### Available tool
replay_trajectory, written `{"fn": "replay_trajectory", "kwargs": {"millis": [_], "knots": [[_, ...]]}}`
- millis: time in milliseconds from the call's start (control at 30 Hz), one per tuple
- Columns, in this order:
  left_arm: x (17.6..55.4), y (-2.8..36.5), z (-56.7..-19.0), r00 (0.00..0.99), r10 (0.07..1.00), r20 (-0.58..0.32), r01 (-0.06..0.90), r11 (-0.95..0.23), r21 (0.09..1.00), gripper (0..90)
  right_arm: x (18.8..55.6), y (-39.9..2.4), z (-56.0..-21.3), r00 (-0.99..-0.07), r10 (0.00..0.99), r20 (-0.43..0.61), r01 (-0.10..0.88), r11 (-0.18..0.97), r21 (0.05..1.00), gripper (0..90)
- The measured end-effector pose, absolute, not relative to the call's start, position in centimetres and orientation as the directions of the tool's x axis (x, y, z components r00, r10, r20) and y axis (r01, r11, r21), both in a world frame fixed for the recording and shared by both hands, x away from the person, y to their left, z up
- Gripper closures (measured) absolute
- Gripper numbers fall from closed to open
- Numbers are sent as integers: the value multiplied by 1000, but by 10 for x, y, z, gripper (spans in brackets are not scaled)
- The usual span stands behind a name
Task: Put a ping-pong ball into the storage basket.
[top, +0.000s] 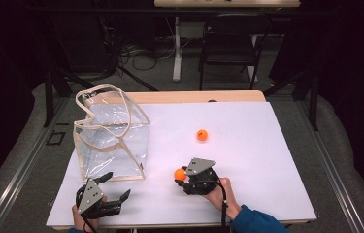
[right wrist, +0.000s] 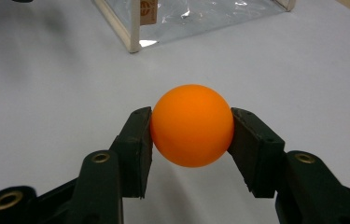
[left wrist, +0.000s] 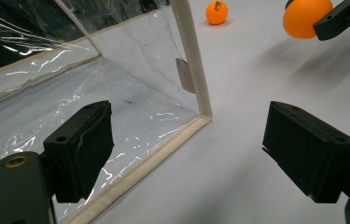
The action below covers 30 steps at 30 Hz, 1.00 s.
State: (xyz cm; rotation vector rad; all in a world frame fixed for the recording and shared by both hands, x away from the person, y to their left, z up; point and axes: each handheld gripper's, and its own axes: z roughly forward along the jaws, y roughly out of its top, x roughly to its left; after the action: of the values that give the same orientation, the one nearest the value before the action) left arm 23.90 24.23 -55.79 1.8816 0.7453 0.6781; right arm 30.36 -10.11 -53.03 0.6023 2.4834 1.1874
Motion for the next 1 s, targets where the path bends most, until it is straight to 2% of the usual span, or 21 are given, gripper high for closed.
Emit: {"fn": "replay_trajectory", "kwargs": {"millis": [1000], "knots": [[239,242,-558,660,740,134,204,-348,915,161,308,-111,-519,-835,536,-119,224,530,818,506]]}}
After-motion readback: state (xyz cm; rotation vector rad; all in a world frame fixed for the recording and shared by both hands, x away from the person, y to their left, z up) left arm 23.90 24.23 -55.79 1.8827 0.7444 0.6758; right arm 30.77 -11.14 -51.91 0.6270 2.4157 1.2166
